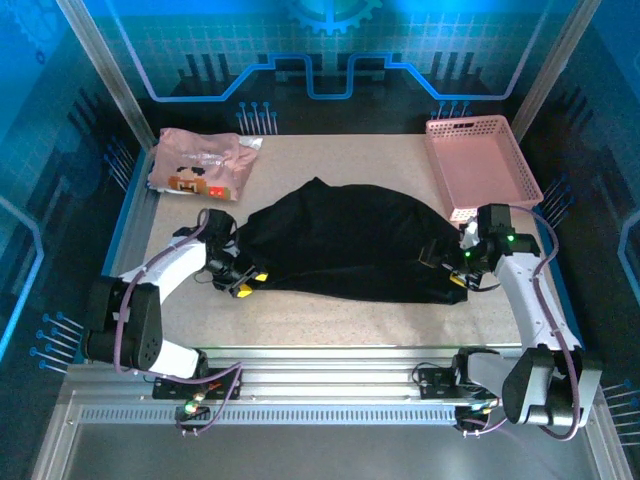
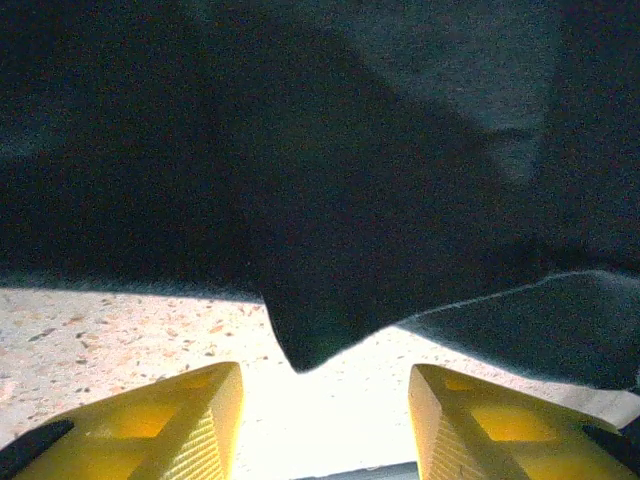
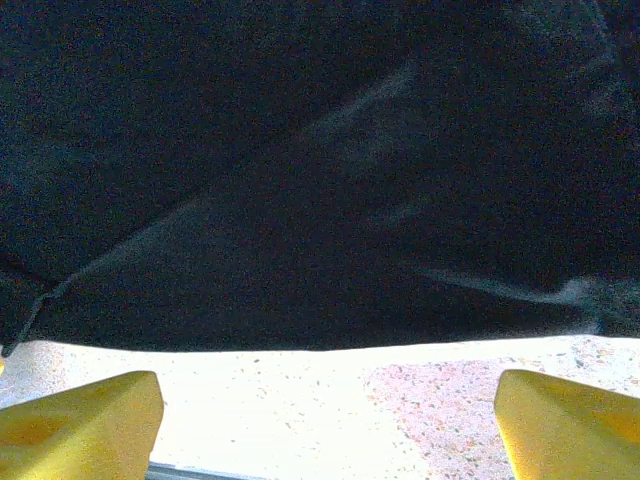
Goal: Fold and stack the t-shirts
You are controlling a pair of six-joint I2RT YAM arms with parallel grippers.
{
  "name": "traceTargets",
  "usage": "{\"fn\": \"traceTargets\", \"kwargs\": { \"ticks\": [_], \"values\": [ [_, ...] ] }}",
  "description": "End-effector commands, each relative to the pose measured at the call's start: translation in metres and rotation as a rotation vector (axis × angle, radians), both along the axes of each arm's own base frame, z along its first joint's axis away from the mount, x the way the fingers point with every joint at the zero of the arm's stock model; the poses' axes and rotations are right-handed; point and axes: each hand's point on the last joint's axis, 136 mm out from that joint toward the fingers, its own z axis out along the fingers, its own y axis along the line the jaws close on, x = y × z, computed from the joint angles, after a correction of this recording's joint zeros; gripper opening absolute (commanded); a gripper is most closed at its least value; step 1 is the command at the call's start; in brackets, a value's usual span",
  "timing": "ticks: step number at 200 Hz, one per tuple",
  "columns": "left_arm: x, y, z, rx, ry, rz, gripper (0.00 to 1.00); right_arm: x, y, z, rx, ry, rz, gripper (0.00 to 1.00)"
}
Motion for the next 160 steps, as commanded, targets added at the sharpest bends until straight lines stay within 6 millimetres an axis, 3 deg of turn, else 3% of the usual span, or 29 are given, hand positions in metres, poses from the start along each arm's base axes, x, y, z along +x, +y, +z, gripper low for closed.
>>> {"fn": "traceTargets", "kwargs": {
  "ticks": [1,57,96,126,131,160],
  "values": [
    [0.001,-0.004,-0.006,-0.025,0.014,0.022,0.46,-0.003,0.008,0.005,0.013,-0.023,0.042,0.87],
    [0.015,-0.007,-0.019,-0.030,0.016,0.030,0.33,-0.002,0.006,0.003,0.001,-0.020,0.035,0.87],
    [0.030,-0.010,-0.011,-0.038,-0.016,0.014,0.07,-0.003,0.005,0.004,-0.010,-0.024,0.034,0.87],
    [0.046,-0.010,0.004,-0.026,-0.065,-0.019,0.04,0.000,0.005,0.006,-0.006,-0.038,0.032,0.87],
    [0.049,-0.011,0.006,-0.028,-0.070,-0.023,0.03,-0.006,0.006,-0.003,-0.002,-0.012,0.032,0.87],
    [0.070,-0.013,0.015,-0.020,-0.104,-0.066,0.03,-0.006,0.008,-0.010,0.008,-0.003,0.038,0.88]
  ]
}}
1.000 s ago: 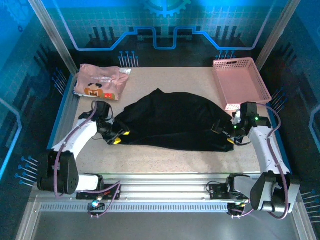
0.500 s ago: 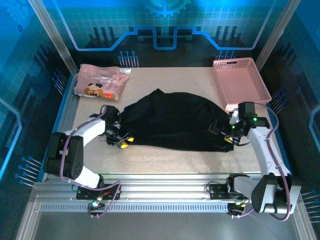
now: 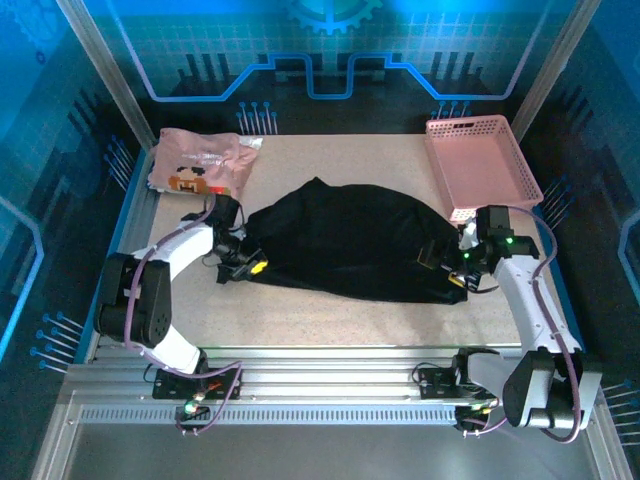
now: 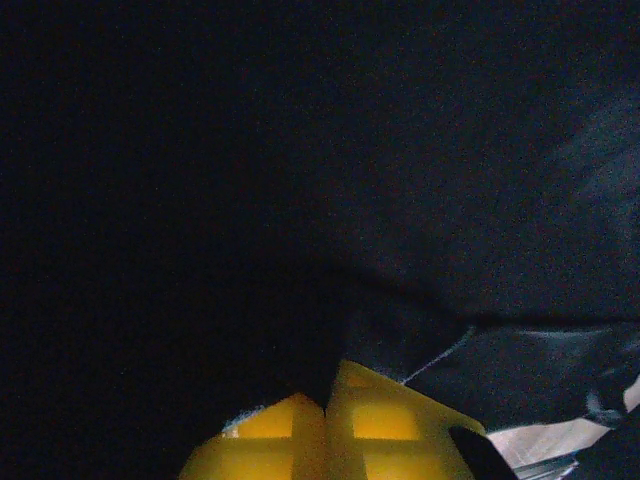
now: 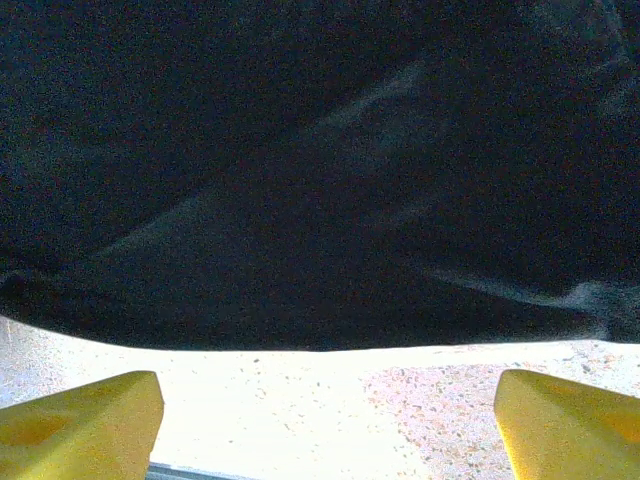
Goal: Fold and stack the t-shirts
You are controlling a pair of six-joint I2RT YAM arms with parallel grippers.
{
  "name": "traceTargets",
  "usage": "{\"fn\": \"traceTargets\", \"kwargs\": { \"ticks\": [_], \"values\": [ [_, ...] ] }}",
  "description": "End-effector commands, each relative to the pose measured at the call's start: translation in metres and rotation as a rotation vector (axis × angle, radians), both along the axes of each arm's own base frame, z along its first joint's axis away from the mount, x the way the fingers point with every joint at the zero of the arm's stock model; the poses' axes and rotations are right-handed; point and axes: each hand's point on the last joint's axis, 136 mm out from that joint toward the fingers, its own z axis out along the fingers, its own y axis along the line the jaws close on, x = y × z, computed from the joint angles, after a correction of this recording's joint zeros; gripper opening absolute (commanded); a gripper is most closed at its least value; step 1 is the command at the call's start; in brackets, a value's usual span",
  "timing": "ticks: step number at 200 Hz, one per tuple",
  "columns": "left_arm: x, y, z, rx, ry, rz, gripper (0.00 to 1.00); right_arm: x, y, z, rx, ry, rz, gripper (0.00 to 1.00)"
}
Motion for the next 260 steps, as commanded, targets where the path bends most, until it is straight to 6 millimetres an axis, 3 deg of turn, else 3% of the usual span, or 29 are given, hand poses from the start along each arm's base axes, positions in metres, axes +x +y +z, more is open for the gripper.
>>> {"fn": "traceTargets", "kwargs": {
  "ticks": [1,30,52,118,134,173,230,260],
  "values": [
    [0.012,-0.005,0.007,0.001,-0.014,-0.063,0.03,-0.004,0.006,-0.006,0.008,0.007,0.029,0.88],
    [0.026,-0.008,0.010,-0.004,-0.020,-0.104,0.03,-0.004,0.007,-0.012,0.011,0.027,0.039,0.88],
    [0.026,-0.011,0.009,-0.016,-0.011,-0.110,0.03,-0.005,0.007,-0.014,0.007,0.032,0.039,0.88],
    [-0.029,0.004,-0.020,0.018,0.091,-0.081,0.04,-0.008,0.007,-0.019,0.011,0.050,0.031,0.88],
    [-0.038,0.009,-0.026,0.024,0.103,-0.065,0.09,-0.006,0.007,-0.019,0.013,0.050,0.031,0.88],
    [-0.024,0.005,-0.013,-0.007,0.055,-0.037,0.28,-0.004,0.008,-0.020,0.013,0.057,0.033,0.88],
    [-0.021,-0.009,-0.005,-0.098,0.054,-0.020,0.29,-0.005,0.007,-0.022,0.013,0.064,0.024,0.88],
    [-0.025,-0.009,-0.005,-0.095,0.059,-0.025,0.24,-0.004,0.007,-0.024,0.010,0.067,0.022,0.88]
  ]
}}
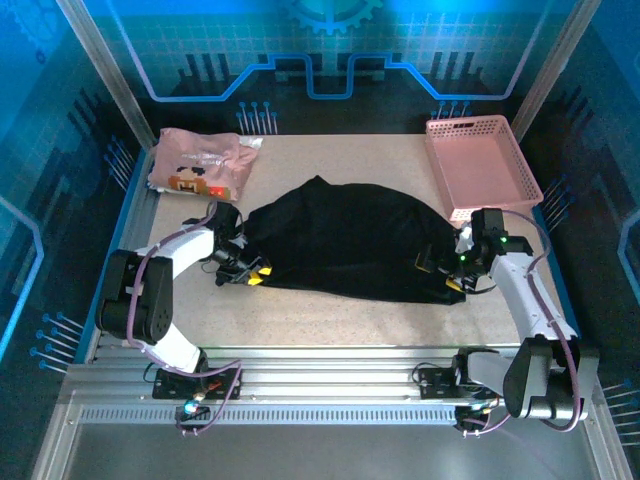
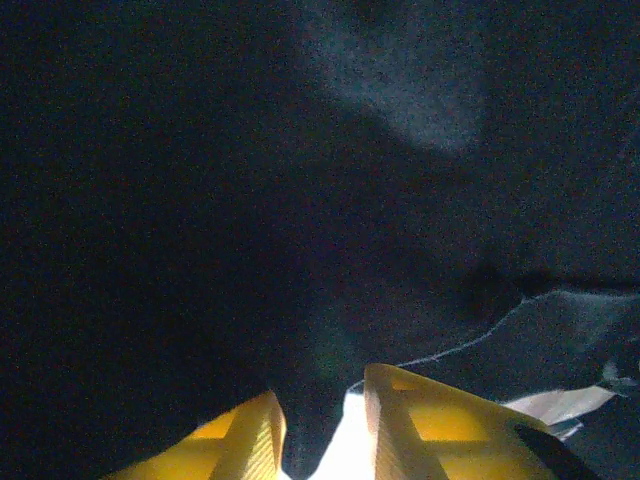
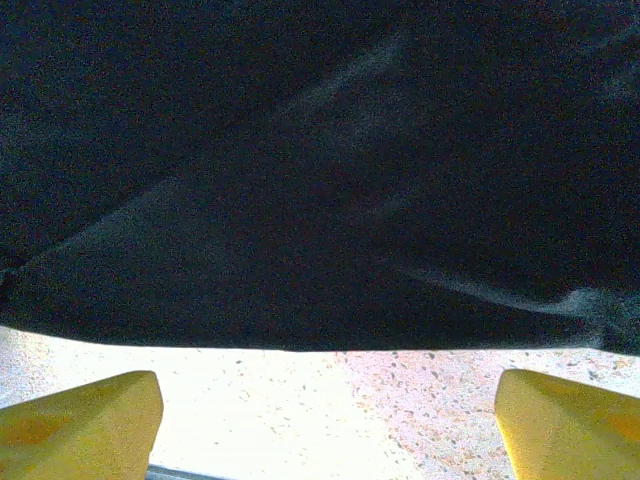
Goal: Fold and stack the t-shirts
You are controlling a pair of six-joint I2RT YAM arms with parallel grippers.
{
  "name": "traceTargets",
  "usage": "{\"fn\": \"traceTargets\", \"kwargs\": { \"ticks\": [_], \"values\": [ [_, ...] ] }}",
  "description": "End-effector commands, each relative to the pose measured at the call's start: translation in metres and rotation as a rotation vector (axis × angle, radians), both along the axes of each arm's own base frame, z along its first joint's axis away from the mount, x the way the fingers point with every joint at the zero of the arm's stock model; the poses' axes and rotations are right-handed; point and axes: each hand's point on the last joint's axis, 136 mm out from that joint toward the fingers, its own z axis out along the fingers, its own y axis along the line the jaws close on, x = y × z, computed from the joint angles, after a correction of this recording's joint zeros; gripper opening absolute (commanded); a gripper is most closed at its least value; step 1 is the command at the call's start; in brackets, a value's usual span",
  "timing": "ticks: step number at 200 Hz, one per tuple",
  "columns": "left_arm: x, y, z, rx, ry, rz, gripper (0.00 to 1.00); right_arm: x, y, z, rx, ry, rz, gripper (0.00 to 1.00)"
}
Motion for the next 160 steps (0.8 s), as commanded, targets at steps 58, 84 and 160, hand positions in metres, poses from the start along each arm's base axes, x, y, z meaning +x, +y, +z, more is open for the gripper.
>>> {"fn": "traceTargets", "kwargs": {
  "ticks": [58,84,160],
  "values": [
    [0.004,-0.004,0.019,-0.039,-0.029,0.001,0.00,-0.003,0.004,-0.003,0.001,0.017,0.018,0.88],
    [0.006,-0.006,0.030,-0.052,-0.044,-0.013,0.04,-0.004,0.005,-0.003,0.004,0.019,0.022,0.88],
    [0.006,-0.008,0.031,-0.070,-0.039,-0.007,0.16,-0.006,0.006,-0.004,0.007,0.021,0.032,0.88]
  ]
}}
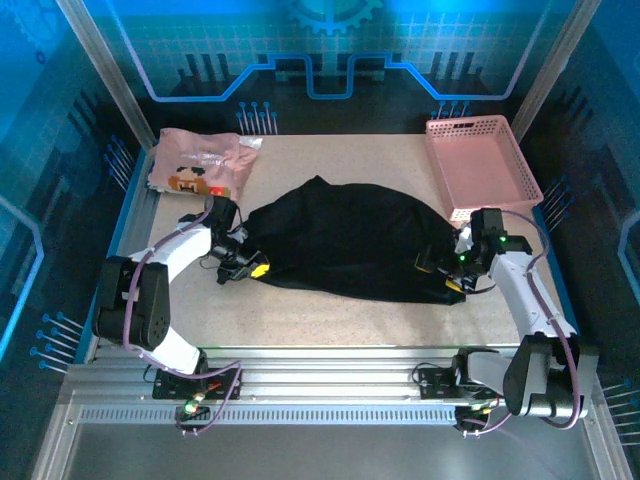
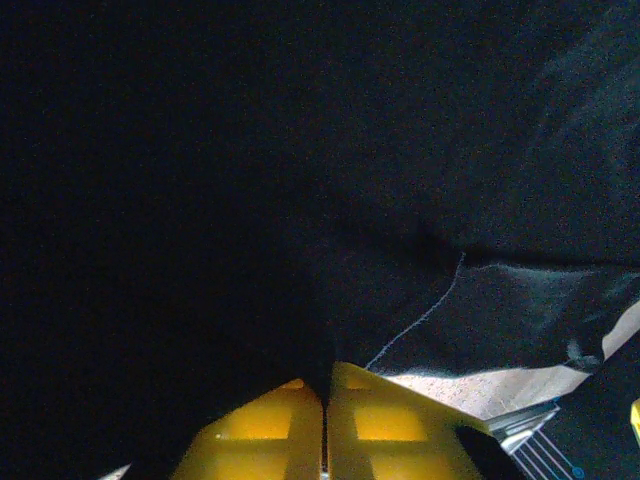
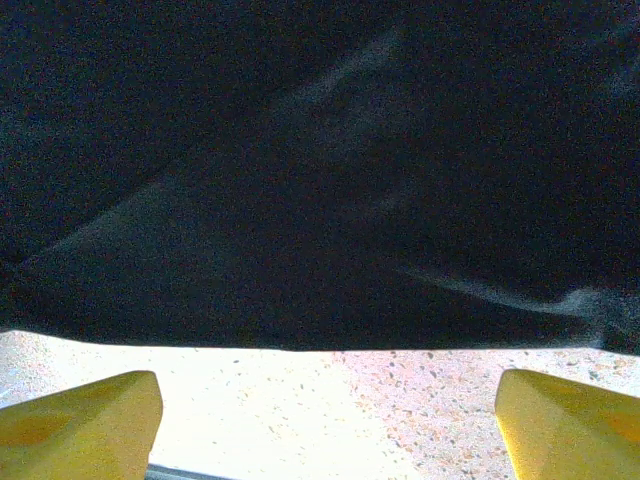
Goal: Fold and stack the t-shirts
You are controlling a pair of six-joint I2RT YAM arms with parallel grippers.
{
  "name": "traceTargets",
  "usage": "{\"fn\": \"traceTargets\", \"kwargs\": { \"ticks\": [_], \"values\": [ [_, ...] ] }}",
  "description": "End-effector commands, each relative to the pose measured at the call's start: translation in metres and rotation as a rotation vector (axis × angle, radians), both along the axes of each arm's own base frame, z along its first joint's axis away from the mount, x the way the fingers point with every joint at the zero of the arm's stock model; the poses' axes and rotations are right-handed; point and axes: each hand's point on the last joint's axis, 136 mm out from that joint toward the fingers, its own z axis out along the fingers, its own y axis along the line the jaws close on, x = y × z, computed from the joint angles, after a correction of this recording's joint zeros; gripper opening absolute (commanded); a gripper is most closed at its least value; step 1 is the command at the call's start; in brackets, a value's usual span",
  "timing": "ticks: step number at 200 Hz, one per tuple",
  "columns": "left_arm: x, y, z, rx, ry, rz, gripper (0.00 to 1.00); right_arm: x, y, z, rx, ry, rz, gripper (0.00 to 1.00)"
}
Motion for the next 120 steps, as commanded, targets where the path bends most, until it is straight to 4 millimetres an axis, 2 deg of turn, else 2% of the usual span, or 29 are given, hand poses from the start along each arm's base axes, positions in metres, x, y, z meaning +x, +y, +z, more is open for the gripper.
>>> {"fn": "traceTargets", "kwargs": {
  "ticks": [1,39,85,120],
  "values": [
    [-0.0007,-0.0039,0.0102,-0.041,-0.002,-0.004,0.16,-0.0055,0.0058,-0.0018,0.005,0.010,0.031,0.88],
    [-0.0057,-0.0029,0.0018,-0.037,0.020,-0.004,0.18,-0.0067,0.0048,-0.0024,0.000,0.014,0.032,0.88],
    [-0.0059,-0.0036,0.0104,-0.041,0.007,-0.009,0.19,-0.0051,0.0043,-0.0021,-0.003,0.013,0.032,0.88],
    [-0.0043,-0.0028,0.0048,-0.034,0.015,-0.006,0.08,-0.0053,0.0048,-0.0049,0.000,0.021,0.033,0.88]
  ]
}}
